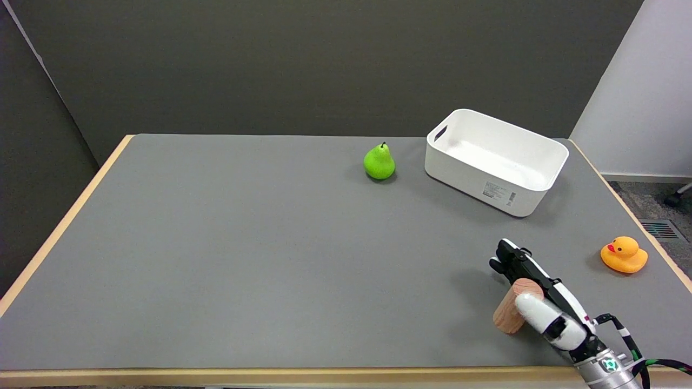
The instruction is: Pick up the wooden cylinder.
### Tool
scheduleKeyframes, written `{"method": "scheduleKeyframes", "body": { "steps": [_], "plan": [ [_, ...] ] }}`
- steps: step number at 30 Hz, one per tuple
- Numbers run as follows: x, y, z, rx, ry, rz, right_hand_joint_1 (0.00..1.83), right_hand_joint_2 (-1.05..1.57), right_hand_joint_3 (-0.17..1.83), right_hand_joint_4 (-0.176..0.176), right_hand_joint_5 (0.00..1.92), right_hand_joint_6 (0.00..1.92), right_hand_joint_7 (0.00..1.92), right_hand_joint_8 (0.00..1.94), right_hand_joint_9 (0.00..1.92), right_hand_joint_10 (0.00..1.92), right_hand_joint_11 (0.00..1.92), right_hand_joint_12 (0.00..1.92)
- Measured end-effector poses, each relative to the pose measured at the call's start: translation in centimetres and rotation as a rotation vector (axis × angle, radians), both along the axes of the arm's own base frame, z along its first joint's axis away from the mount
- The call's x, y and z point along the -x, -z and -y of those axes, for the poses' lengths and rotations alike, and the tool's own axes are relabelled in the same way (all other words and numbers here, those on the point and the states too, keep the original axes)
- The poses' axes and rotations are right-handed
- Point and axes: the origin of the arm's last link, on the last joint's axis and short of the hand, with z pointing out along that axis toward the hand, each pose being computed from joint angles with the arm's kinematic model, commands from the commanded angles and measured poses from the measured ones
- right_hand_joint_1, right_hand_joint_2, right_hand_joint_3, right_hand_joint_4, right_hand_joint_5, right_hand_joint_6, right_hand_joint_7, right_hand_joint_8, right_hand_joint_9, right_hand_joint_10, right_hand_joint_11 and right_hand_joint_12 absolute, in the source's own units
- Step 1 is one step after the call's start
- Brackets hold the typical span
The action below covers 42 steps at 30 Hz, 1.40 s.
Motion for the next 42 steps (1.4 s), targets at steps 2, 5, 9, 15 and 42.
{"method": "scheduleKeyframes", "body": {
  "steps": [2,5,9,15,42],
  "plan": [
    [0.02,0.03,0.02,-0.002,0.001,-0.002,0.81,0.62,0.97,-0.176,0.05,0.05,0.01,0.02,0.0,0.0,0.0,0.44],
    [0.03,0.05,0.04,-0.004,0.002,-0.005,0.86,0.64,0.98,-0.176,0.05,0.16,0.02,0.05,0.0,0.0,0.0,0.45],
    [0.04,0.03,0.08,-0.005,0.002,-0.009,0.9,0.65,0.99,-0.176,0.04,0.25,0.02,0.07,0.0,0.0,0.0,0.46],
    [0.05,-0.01,0.17,-0.007,0.003,-0.014,0.94,0.67,1.01,-0.176,0.04,0.42,0.02,0.1,0.0,0.0,0.0,0.48],
    [-0.1,-0.58,0.95,0.055,-0.009,-0.031,1.04,1.26,0.26,-0.175,0.43,1.73,0.62,1.32,0.41,1.08,0.15,1.58]
  ]
}}
